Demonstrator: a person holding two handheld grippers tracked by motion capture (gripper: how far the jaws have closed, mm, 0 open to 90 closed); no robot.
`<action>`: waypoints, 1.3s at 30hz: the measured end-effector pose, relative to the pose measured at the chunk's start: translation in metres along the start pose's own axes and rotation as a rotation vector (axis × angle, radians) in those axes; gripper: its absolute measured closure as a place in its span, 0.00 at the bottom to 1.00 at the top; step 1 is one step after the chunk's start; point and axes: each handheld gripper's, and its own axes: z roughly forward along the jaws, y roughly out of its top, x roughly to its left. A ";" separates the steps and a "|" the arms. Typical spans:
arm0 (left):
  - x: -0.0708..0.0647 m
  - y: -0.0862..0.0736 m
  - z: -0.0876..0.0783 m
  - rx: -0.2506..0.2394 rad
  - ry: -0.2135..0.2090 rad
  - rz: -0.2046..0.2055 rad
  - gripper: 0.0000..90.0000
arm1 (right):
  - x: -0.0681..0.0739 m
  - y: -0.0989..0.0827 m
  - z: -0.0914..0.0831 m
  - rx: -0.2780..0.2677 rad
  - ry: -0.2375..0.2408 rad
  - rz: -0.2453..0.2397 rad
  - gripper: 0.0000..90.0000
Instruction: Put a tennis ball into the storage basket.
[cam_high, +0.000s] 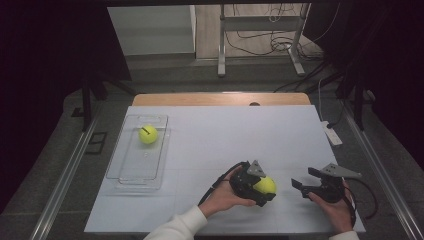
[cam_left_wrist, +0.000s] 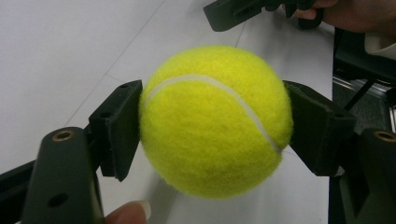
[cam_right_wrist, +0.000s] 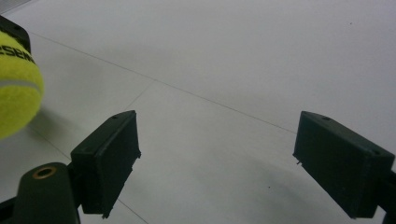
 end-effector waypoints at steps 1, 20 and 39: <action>0.000 0.000 -0.002 -0.002 0.002 -0.001 0.29 | 0.000 0.000 0.000 0.000 0.000 0.000 0.16; 0.008 -0.003 -0.022 -0.057 0.023 -0.022 0.29 | 0.001 0.000 -0.001 -0.006 -0.001 0.000 0.16; 0.024 -0.001 -0.052 -0.131 0.053 -0.062 0.29 | 0.003 0.001 -0.001 -0.011 0.001 -0.011 0.16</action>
